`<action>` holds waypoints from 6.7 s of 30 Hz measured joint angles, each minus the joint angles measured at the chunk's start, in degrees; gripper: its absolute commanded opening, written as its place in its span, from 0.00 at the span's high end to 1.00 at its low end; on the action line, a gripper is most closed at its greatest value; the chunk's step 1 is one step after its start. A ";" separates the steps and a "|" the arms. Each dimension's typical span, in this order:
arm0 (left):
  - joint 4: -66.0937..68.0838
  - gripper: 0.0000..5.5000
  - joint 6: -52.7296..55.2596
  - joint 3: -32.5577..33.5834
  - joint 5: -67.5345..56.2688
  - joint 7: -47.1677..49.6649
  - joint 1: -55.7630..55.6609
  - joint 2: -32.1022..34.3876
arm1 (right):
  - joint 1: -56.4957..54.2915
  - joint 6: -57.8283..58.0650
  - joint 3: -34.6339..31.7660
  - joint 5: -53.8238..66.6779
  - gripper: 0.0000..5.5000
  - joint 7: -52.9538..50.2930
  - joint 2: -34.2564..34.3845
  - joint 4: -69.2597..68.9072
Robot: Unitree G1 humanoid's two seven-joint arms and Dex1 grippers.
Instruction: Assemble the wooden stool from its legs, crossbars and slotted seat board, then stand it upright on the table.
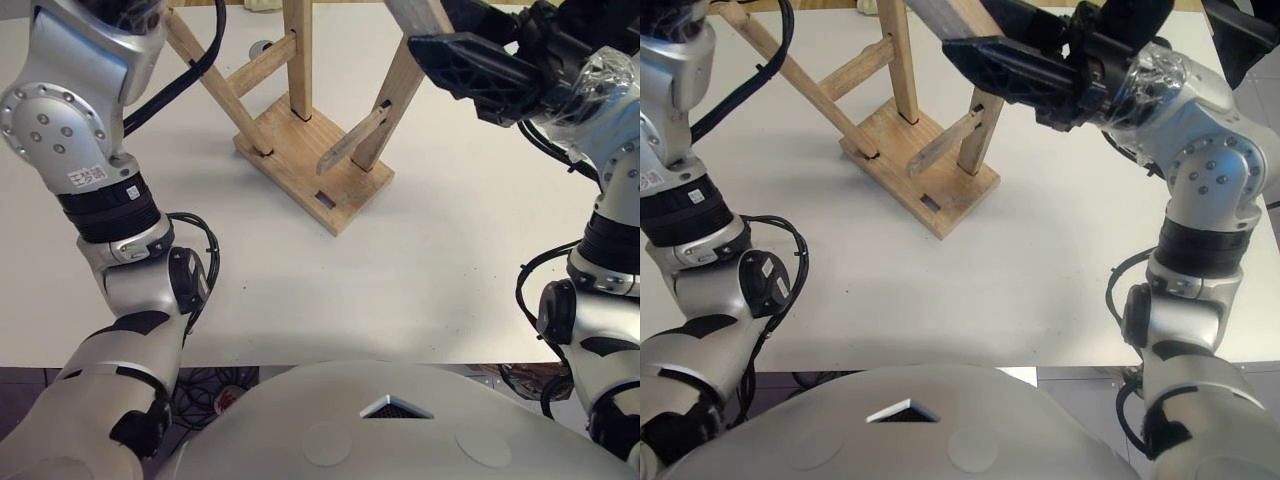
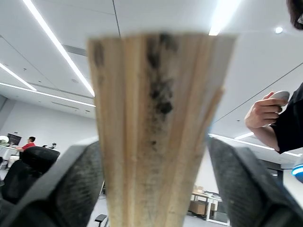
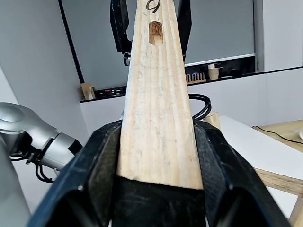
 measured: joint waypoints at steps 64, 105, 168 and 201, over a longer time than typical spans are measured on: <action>2.31 0.63 -30.23 -7.09 47.25 -9.57 30.80 2.37 | 3.50 -40.00 21.49 -59.21 0.26 -4.85 8.14 43.77; 4.91 0.63 -31.95 6.91 26.78 -16.04 40.16 -10.63 | -1.06 -27.98 15.06 -49.88 0.26 11.02 -0.47 35.05; -4.90 0.63 -36.03 -5.30 37.47 -28.40 46.36 24.33 | -13.51 0.85 12.40 -25.47 0.50 29.71 0.25 34.19; 26.64 0.50 -43.88 -25.09 56.83 -27.27 10.80 17.63 | -10.64 -13.30 14.08 -34.15 0.60 11.72 -5.67 24.78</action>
